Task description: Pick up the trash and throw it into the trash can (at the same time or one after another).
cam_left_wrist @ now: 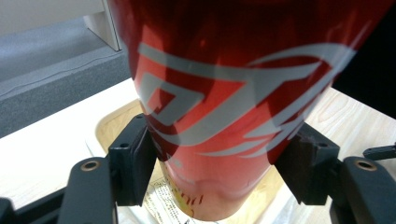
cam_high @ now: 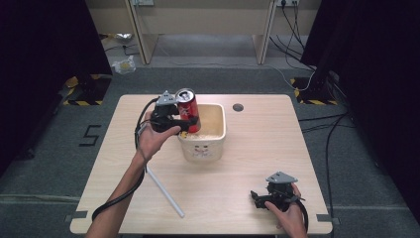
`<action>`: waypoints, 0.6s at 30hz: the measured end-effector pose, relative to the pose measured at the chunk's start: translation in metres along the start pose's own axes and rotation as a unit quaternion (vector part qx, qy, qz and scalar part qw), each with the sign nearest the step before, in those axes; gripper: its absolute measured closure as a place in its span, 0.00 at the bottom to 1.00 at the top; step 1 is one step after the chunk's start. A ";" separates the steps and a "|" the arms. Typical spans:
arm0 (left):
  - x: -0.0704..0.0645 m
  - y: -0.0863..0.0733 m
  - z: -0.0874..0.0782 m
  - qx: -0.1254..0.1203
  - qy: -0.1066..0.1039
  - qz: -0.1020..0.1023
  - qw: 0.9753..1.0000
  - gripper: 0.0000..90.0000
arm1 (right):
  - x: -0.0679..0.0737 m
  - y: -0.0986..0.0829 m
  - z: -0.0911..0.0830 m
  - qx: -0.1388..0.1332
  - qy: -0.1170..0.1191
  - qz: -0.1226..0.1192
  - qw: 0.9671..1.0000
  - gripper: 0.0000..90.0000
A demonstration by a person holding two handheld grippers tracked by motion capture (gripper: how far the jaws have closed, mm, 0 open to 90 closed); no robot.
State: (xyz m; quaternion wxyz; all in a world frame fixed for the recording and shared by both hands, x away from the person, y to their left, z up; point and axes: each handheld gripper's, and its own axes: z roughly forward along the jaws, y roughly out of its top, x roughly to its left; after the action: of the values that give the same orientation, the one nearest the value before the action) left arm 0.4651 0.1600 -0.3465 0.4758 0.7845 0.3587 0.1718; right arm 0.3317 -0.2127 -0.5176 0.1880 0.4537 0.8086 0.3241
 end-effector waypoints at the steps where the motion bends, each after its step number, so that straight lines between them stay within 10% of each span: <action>1: 0.001 -0.001 0.002 0.002 0.002 0.000 1.000 0.38 | 0.000 0.000 0.000 0.000 0.000 0.000 1.000 0.00; 18: 0.011 -0.015 0.024 0.024 0.007 -0.012 1.000 0.37 | 0.000 0.000 0.000 0.000 -0.001 -0.002 1.000 0.00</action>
State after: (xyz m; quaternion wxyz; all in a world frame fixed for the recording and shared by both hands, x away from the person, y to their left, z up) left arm 0.4813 0.1577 -0.3720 0.4561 0.7902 0.3755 0.1629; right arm 0.3320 -0.2129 -0.5176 0.1894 0.4520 0.8094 0.3236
